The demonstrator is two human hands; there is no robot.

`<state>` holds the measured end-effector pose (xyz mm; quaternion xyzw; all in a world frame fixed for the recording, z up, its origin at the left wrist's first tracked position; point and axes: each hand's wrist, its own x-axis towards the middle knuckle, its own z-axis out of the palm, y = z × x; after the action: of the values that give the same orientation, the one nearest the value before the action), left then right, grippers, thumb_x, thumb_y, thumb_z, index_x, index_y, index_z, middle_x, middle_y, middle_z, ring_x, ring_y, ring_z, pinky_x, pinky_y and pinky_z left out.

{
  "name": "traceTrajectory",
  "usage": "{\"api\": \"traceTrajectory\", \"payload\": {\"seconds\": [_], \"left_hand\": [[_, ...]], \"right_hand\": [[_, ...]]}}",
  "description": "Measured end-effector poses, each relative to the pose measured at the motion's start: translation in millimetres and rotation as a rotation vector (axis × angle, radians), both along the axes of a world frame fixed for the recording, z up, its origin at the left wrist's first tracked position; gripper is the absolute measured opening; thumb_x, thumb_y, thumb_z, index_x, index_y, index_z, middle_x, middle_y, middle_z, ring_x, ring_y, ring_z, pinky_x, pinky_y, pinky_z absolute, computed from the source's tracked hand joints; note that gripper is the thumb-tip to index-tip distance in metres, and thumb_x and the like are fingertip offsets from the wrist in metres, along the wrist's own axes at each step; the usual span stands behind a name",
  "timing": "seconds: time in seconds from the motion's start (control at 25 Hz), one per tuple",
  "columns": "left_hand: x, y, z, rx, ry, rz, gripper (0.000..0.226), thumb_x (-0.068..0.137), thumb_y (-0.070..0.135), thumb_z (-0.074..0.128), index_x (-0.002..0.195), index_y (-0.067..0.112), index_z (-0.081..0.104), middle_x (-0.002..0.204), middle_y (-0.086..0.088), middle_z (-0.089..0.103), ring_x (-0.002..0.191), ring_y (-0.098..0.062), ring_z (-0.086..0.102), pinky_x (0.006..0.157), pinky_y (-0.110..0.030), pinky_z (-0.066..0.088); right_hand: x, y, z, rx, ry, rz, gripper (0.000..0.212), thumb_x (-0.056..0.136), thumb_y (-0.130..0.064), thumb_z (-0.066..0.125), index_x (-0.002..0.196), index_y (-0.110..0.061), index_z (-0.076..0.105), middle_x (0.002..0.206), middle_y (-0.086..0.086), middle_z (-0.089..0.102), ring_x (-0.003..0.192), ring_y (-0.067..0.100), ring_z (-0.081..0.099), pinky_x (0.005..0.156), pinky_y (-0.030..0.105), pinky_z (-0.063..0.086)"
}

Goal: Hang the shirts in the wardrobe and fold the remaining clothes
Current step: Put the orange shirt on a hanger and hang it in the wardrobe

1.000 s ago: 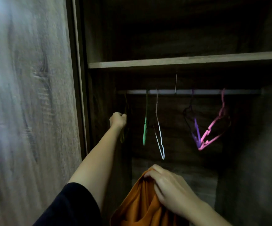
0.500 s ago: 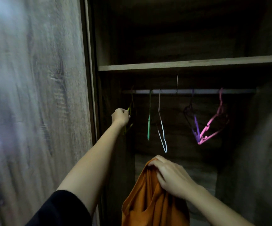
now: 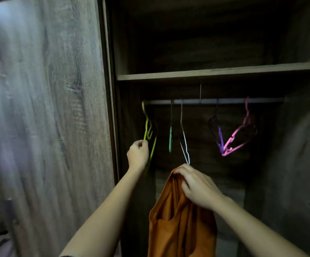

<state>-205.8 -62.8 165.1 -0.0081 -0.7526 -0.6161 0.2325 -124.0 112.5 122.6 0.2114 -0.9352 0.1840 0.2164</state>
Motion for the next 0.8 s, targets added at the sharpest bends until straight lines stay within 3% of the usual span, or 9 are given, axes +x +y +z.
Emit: {"api": "traceTrajectory", "payload": {"seconds": [0.12,0.24,0.32,0.44,0.52,0.6,0.68,0.8], "left_hand": [[40,-20,-48,-0.023,0.031,-0.014,0.024,0.099,0.032,0.042,0.112,0.018,0.056,0.084,0.004,0.058,0.075,-0.009,0.054,0.067,-0.023,0.042],[60,-38,-85,0.049,-0.147,-0.148,0.015,0.097,0.029,0.042,0.09,0.021,0.052,0.079,-0.005,0.057,0.075,-0.022,0.056,0.069,-0.038,0.046],[75,-51,-99,-0.024,-0.221,-0.138,0.019,0.088,0.03,0.045,0.078,0.016,0.05,0.076,-0.007,0.056,0.076,-0.025,0.056,0.072,-0.041,0.045],[109,-72,-112,-0.205,-0.117,-0.006,0.039,0.091,0.04,0.049,0.063,0.013,0.044,0.061,-0.001,0.048,0.065,-0.02,0.051,0.064,-0.037,0.04],[127,-88,-120,-0.26,-0.007,0.059,0.044,0.094,0.036,0.051,0.058,0.014,0.04,0.053,0.0,0.043,0.055,-0.014,0.047,0.058,-0.034,0.038],[137,-104,-128,-0.285,0.033,0.038,0.035,0.096,0.029,0.048,0.066,0.012,0.052,0.057,-0.002,0.054,0.053,-0.011,0.052,0.059,-0.034,0.045],[142,-113,-133,-0.374,0.039,0.053,0.02,0.097,0.019,0.047,0.09,0.013,0.065,0.075,-0.004,0.067,0.065,-0.007,0.058,0.067,-0.028,0.042],[157,-139,-133,-0.377,0.136,0.094,0.022,0.094,0.01,0.053,0.11,0.007,0.068,0.095,-0.006,0.072,0.085,0.001,0.059,0.069,-0.005,0.037]], "right_hand": [[2,-6,-1,0.026,-0.035,-0.032,0.038,0.091,-0.011,0.043,0.124,-0.029,0.05,0.125,-0.013,0.045,0.113,0.009,0.051,0.094,0.027,0.044],[5,-12,-1,0.049,-0.064,-0.051,0.041,0.09,-0.01,0.044,0.127,-0.027,0.048,0.127,-0.01,0.044,0.113,0.012,0.051,0.09,0.027,0.044],[8,-15,-3,0.065,-0.099,-0.061,0.044,0.089,-0.009,0.046,0.129,-0.025,0.047,0.129,-0.008,0.043,0.113,0.014,0.051,0.089,0.027,0.045],[10,-17,-10,0.064,-0.136,-0.09,0.049,0.086,-0.007,0.049,0.133,-0.022,0.045,0.132,-0.004,0.042,0.117,0.018,0.05,0.09,0.029,0.045],[10,-19,-15,0.048,-0.174,-0.104,0.052,0.085,-0.006,0.051,0.134,-0.022,0.044,0.134,-0.003,0.041,0.119,0.019,0.049,0.089,0.029,0.043],[9,-23,-21,0.042,-0.223,-0.113,0.056,0.082,-0.005,0.053,0.134,-0.021,0.043,0.135,-0.003,0.039,0.12,0.021,0.048,0.09,0.031,0.044],[6,-25,-27,0.005,-0.27,-0.129,0.06,0.079,-0.001,0.054,0.135,-0.019,0.042,0.137,0.0,0.038,0.122,0.023,0.046,0.094,0.033,0.044],[5,-26,-35,-0.097,-0.31,-0.164,0.063,0.077,0.006,0.052,0.136,-0.012,0.042,0.139,0.006,0.037,0.127,0.026,0.042,0.103,0.032,0.037]]}}
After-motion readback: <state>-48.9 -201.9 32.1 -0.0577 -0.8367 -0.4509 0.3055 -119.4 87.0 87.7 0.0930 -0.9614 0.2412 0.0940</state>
